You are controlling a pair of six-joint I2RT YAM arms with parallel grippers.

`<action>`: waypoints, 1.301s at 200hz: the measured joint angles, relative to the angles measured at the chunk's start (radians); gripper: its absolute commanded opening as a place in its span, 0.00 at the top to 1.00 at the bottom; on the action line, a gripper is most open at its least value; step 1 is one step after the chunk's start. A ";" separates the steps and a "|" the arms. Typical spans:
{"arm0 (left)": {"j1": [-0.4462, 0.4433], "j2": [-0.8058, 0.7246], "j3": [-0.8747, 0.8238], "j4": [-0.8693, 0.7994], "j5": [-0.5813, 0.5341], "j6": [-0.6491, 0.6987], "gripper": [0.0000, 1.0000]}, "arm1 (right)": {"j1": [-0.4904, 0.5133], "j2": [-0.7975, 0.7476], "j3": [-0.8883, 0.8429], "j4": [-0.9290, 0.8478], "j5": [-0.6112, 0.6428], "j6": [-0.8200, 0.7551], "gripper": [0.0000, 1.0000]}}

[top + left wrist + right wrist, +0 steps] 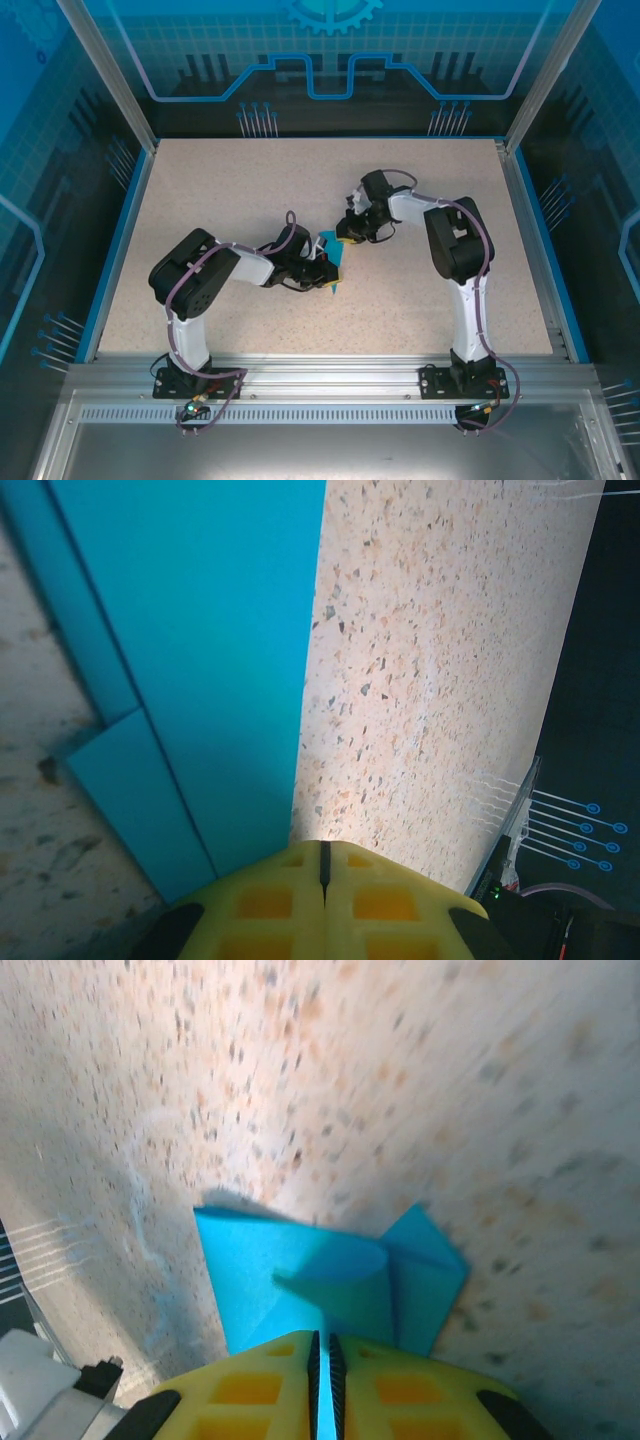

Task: Fold a paper plane with a square sheet of paper (fold left side to right side)
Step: Fold the wing for the fifth time at the center of the table.

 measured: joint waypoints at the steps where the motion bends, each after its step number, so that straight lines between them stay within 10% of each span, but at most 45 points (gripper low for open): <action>1: 0.000 0.000 0.000 0.000 0.000 0.000 1.00 | -0.001 0.000 0.001 0.000 0.000 0.000 0.85; 168: -0.009 -0.084 -0.090 0.004 0.008 -0.008 0.80 | -0.045 0.112 0.207 -0.116 0.018 -0.034 0.83; 260: -0.021 -0.475 -0.135 -0.328 -0.103 0.129 0.44 | -0.085 0.012 0.283 -0.158 0.194 -0.088 0.45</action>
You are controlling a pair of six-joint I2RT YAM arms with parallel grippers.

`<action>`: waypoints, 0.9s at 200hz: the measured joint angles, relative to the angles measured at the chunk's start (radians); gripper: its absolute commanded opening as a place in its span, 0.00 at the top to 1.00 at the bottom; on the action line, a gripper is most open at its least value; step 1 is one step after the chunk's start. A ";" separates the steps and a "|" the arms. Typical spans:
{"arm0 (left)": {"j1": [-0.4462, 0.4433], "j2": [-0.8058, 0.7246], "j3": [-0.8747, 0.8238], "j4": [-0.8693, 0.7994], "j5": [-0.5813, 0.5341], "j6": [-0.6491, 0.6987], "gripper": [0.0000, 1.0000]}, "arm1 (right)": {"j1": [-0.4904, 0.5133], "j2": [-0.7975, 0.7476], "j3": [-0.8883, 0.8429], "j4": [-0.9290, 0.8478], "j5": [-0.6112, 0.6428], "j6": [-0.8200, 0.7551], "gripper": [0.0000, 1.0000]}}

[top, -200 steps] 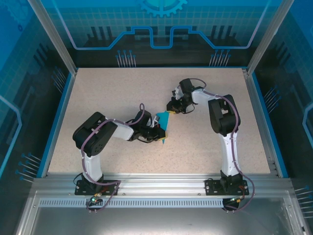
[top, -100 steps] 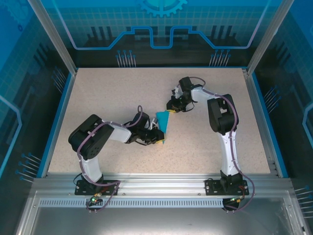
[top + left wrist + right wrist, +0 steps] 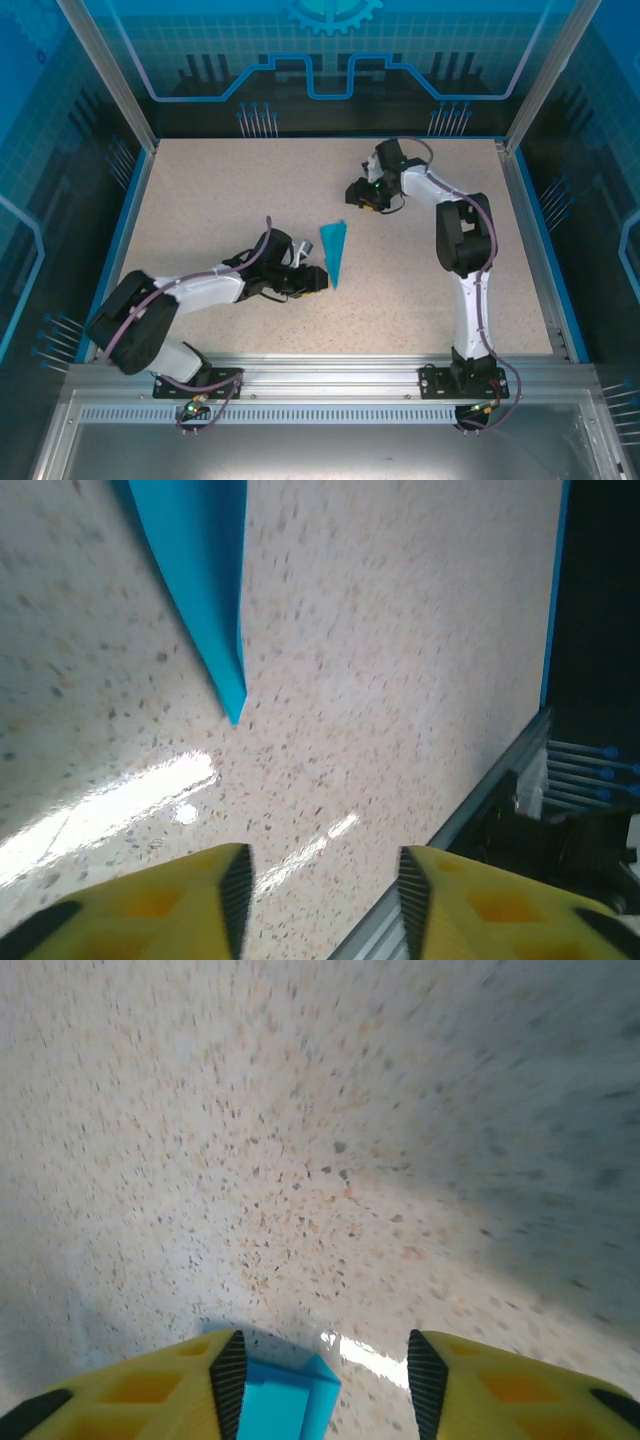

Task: Fold a paper plane with a square sheet of paper (fold left side to right side)
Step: Fold the wing for the fifth time at the center of the table, then move the paper plane to the center of the table.

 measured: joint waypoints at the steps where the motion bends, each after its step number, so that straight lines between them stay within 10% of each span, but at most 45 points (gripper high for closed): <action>1: 0.000 -0.003 0.001 -0.003 -0.004 0.000 0.44 | 0.000 -0.003 0.000 -0.001 0.002 -0.002 0.44; 55: 0.001 -0.193 0.051 -0.246 -0.402 0.065 0.27 | 0.088 -0.296 -0.160 -0.042 0.157 -0.003 0.36; 103: 0.001 -0.192 0.099 -0.342 -0.558 0.087 0.25 | 0.277 -0.205 -0.241 -0.076 0.243 0.040 0.35; 180: 0.001 -0.190 0.100 -0.365 -0.595 0.090 0.24 | 0.300 -0.146 -0.260 -0.117 0.299 0.053 0.94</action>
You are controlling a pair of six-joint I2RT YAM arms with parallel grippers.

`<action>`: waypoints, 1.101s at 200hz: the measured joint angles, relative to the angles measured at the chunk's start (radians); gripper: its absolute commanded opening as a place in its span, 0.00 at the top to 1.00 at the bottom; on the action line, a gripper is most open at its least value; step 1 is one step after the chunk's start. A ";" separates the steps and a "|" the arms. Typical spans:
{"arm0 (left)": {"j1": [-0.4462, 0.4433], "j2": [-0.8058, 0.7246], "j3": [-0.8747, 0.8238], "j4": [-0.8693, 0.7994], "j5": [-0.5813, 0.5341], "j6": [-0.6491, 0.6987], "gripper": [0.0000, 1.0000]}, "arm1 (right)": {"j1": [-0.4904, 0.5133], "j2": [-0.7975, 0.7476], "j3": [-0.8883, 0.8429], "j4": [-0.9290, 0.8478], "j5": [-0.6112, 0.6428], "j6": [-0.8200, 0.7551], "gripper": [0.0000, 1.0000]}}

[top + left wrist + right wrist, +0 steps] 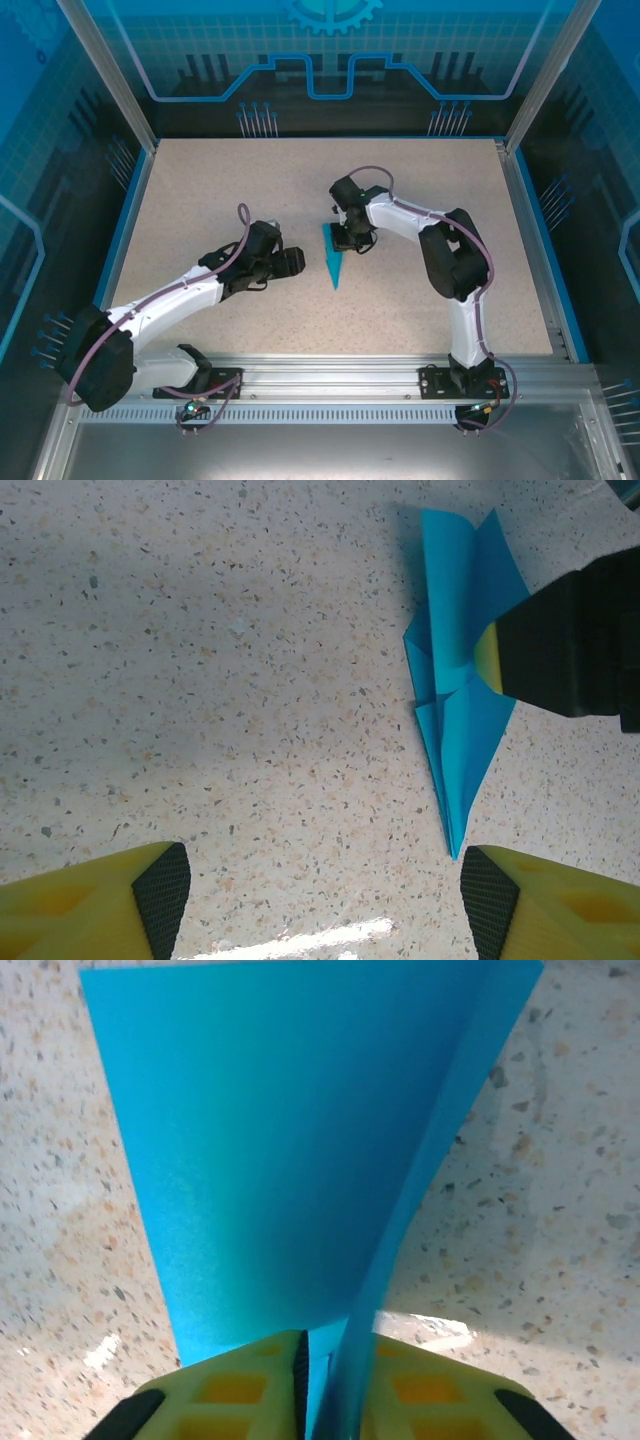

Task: Fold a paper plane with a square sheet of paper (fold left side to right side)
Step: Move the paper plane to the center of the table.

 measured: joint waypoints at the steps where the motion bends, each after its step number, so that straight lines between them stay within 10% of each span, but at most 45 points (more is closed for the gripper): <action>1: 0.000 0.000 0.000 0.000 0.000 0.000 0.24 | 0.000 -0.002 -0.002 0.000 0.000 -0.003 0.94; 119: 0.000 0.000 0.000 -0.032 -0.024 0.000 0.23 | -0.242 -0.303 -0.472 0.308 -0.423 -0.010 0.97; 162: 0.000 0.001 0.002 -0.047 -0.031 0.000 0.22 | -0.319 -0.237 -0.519 0.315 -0.408 -0.035 0.69; 220: 0.000 0.009 0.021 -0.038 -0.030 0.010 0.09 | -0.268 -0.420 -0.434 0.087 -0.103 -0.087 0.56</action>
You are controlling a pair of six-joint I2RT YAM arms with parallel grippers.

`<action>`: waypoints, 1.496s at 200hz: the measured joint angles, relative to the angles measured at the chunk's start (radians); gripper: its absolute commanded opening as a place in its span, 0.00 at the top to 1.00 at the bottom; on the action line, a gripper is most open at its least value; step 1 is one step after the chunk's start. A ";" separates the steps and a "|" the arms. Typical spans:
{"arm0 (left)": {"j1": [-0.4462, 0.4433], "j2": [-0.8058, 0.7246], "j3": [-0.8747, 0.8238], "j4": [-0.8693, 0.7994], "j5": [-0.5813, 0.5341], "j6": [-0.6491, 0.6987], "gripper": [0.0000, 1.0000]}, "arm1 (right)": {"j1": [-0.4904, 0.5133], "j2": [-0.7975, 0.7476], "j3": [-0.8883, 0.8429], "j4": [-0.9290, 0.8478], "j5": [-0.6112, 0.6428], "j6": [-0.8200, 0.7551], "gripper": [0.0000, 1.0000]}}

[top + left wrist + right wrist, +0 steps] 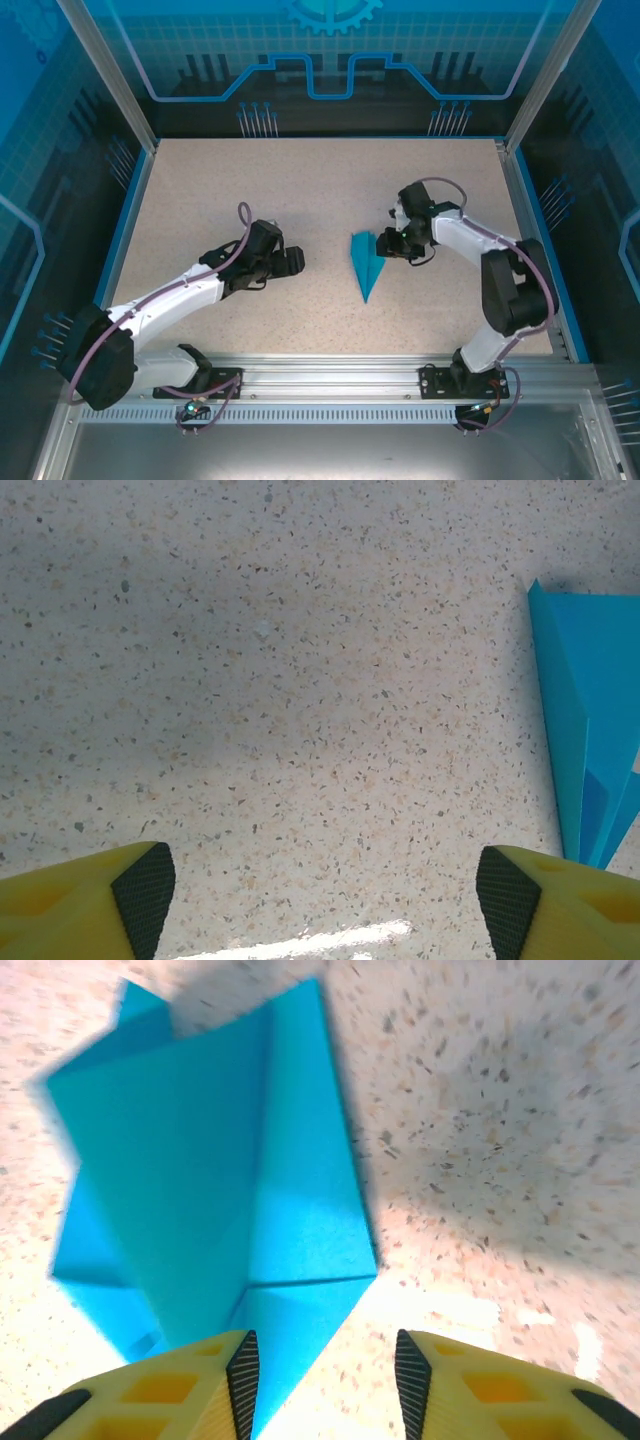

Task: Fold a paper plane with a square sheet of paper (fold left side to right side)
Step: Move the paper plane to the center of the table, then pick up the paper plane at the center of the table.

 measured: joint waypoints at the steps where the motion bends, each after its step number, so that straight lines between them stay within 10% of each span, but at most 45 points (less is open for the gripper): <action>1: 0.000 0.000 0.000 0.001 0.000 0.001 0.09 | 0.002 -0.003 0.002 -0.002 0.002 0.000 0.56; 104: 0.000 0.005 0.000 0.069 0.011 0.012 0.01 | 0.230 0.071 0.029 -0.084 0.072 0.066 0.34; 177: 0.000 0.005 0.000 0.069 0.011 0.012 0.02 | 0.249 0.115 0.041 -0.089 0.116 0.072 0.55; 299: 0.000 0.026 0.000 0.069 0.011 0.012 0.02 | 0.249 0.115 0.066 -0.121 0.123 0.052 0.61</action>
